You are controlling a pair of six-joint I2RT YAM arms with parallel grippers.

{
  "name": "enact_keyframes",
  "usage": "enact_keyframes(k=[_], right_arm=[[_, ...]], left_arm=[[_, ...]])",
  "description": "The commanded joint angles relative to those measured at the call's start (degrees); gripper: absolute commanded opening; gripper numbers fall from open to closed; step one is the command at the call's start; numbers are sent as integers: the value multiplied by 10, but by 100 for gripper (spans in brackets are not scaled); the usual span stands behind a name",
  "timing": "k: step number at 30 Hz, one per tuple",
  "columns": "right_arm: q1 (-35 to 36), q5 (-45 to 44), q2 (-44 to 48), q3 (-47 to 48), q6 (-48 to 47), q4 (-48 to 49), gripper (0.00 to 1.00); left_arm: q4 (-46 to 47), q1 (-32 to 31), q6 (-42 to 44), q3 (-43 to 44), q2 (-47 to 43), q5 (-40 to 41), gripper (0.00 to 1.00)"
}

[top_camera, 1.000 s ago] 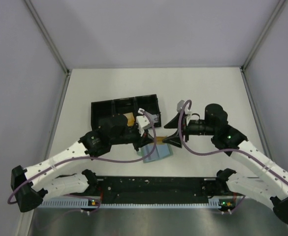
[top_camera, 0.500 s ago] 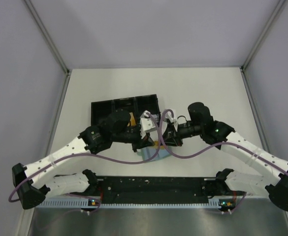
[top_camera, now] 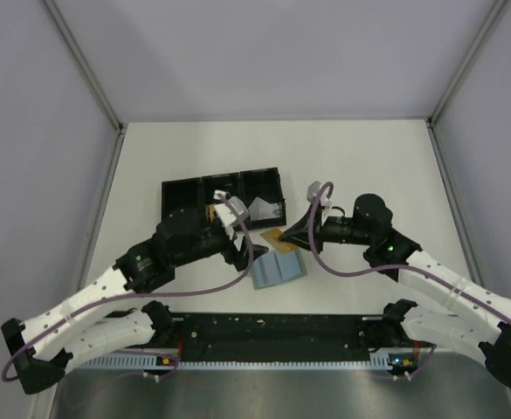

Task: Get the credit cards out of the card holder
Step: Place the credit card in the storage box.

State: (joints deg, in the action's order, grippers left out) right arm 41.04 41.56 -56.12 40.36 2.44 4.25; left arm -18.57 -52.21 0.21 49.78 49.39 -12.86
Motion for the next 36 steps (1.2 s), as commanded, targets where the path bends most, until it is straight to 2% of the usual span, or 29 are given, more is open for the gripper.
enact_keyframes(k=[1, 5, 7, 9, 17, 21, 28, 30, 33, 36], right_arm=[[-9, -104, 44, -69, 204, 343, 0], [-8, -149, 29, -128, 367, 571, 0], [-1, -190, 14, -157, 415, 679, 0], [15, -231, 0, -173, 436, 752, 0], [72, -335, -32, -181, 450, 836, 0], [80, -337, -40, -179, 455, 844, 0], [85, -331, -61, -173, 464, 864, 0], [91, -331, -65, -173, 466, 868, 0], [96, -334, -71, -174, 467, 872, 0], [97, -335, -73, -175, 467, 874, 0]], left_arm=[[226, 1, -127, -112, -120, 123, 82], [407, 1, -231, -247, -198, 148, 80], [489, 1, -264, -296, -211, 132, 79], [545, 0, -287, -311, -201, 105, 79], [691, -1, -318, -301, -121, 48, 76], [727, -2, -332, -291, -89, 32, 72], [765, -4, -345, -284, -55, 22, 59], [766, -3, -342, -283, -54, 27, 51], [761, -3, -344, -276, -54, 28, 32], [747, -3, -346, -274, -53, 28, 4]])
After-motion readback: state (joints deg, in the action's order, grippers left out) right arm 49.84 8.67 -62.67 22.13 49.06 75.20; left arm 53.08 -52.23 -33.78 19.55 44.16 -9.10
